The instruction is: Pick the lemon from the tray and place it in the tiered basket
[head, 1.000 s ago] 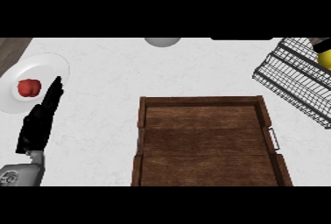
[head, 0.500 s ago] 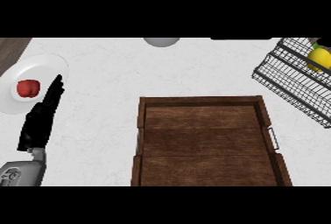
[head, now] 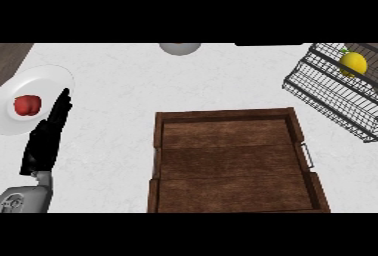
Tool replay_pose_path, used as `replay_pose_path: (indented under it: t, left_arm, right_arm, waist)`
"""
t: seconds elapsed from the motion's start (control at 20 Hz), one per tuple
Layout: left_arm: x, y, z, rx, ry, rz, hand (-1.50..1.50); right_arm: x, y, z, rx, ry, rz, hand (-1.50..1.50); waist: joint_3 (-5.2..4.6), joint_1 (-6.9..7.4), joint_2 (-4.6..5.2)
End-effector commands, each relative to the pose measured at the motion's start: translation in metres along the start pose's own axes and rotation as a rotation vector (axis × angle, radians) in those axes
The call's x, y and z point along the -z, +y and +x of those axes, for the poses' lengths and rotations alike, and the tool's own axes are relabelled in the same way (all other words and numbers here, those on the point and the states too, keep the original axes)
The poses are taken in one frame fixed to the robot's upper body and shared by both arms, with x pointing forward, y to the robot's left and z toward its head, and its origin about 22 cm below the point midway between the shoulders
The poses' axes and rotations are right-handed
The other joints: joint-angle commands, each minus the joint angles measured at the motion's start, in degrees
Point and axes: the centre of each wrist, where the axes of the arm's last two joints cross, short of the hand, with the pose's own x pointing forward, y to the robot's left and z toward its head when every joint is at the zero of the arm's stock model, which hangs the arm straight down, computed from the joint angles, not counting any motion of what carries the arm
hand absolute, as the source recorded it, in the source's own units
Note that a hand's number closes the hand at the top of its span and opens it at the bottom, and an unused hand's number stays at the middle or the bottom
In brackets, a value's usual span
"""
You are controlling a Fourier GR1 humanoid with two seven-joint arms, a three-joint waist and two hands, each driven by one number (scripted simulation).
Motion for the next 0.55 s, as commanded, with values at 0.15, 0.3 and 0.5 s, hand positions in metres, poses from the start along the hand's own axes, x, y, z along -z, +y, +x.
replay_pose_path:
  t: [0.15, 0.3, 0.5]
  left_arm:
    - [-0.011, -0.002, -0.007, 0.002, 0.004, 0.014, 0.00]
    - [-0.011, 0.014, -0.010, 0.011, 0.019, 0.036, 0.00]
    - [-0.002, 0.000, -0.007, 0.001, -0.005, 0.015, 0.00]
  right_arm:
    - [-0.026, -0.064, -0.060, 0.056, 0.094, 0.035, -1.50]
    - [-0.046, -0.097, -0.090, 0.069, 0.054, 0.027, -1.50]
    - [-0.066, -0.136, -0.121, 0.140, 0.035, 0.029, -1.50]
  waist:
    - [0.03, -1.62, -0.42]
    - [0.02, -1.56, -0.28]
    - [0.04, -0.53, 0.19]
